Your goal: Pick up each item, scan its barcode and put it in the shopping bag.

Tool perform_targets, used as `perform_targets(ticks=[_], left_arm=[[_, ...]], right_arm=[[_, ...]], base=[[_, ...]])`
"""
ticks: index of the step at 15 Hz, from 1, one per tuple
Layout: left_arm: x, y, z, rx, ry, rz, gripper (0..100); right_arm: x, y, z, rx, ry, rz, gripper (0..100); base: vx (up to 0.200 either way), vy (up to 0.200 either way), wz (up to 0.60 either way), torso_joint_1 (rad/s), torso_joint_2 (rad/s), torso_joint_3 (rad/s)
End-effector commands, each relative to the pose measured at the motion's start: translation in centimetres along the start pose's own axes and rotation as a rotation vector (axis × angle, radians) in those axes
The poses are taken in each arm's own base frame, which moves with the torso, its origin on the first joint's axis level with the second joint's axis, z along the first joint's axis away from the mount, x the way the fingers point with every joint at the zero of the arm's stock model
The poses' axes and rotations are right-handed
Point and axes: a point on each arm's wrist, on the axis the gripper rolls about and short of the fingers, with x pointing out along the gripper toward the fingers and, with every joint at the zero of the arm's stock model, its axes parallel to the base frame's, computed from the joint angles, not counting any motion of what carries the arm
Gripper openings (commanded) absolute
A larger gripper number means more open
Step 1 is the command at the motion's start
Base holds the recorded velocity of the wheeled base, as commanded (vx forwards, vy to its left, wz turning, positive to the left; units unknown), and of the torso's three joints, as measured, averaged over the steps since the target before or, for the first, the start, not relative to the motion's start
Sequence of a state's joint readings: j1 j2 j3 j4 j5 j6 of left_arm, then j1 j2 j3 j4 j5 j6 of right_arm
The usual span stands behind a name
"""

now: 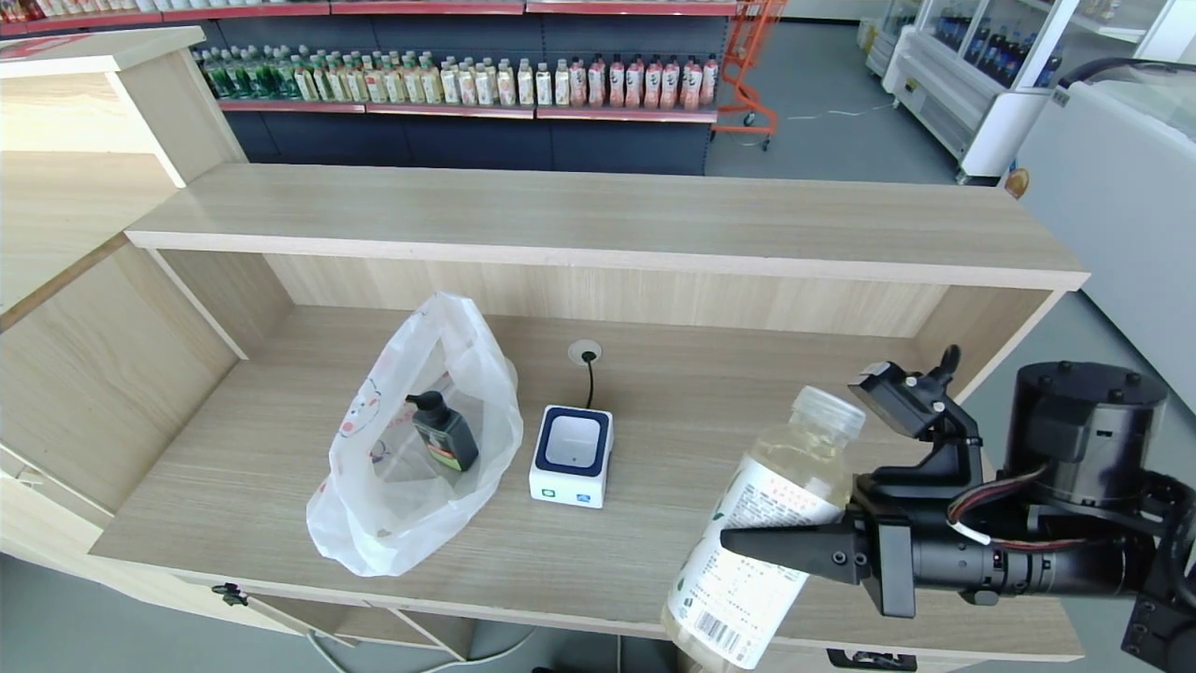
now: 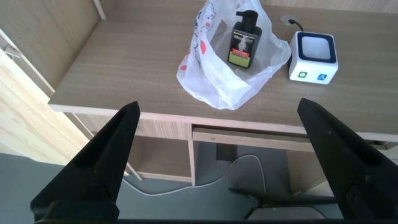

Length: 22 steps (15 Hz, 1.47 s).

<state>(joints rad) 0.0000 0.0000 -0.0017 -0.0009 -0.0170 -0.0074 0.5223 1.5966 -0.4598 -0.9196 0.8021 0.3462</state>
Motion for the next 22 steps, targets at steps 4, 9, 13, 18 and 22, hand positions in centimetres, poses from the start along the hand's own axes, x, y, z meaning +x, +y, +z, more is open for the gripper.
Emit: perform_targets(ticks=[4,9,13,18,22], left_arm=[[0.0,0.0,0.0,0.0,-0.001,0.002,100],[0.0,0.0,0.0,0.0,-0.001,0.0,100],[0.0,0.0,0.0,0.0,-0.001,0.0,100],[0.0,0.0,0.0,0.0,-0.001,0.0,100],[0.0,0.0,0.0,0.0,-0.001,-0.001,100]], right_arm=[[0.0,1.3,0.6,0.033,-0.013,0.035,0],[0.0,1.4,0.7,0.032,-0.018,0.034,0],[-0.2,1.4,0.8,0.028,-0.025,0.027,0],[-1.9,-1.0,1.4,-0.175,-0.094,-0.182,0],[-5.0,-3.3,2.5,-0.414,-0.134,-0.41,0]], base=[[0.0,0.0,0.0,0.0,0.0,0.0],[0.0,0.0,0.0,0.0,0.0,0.0],[0.0,0.0,0.0,0.0,0.0,0.0],[0.0,0.0,0.0,0.0,0.0,0.0],[0.0,0.0,0.0,0.0,0.0,0.0]])
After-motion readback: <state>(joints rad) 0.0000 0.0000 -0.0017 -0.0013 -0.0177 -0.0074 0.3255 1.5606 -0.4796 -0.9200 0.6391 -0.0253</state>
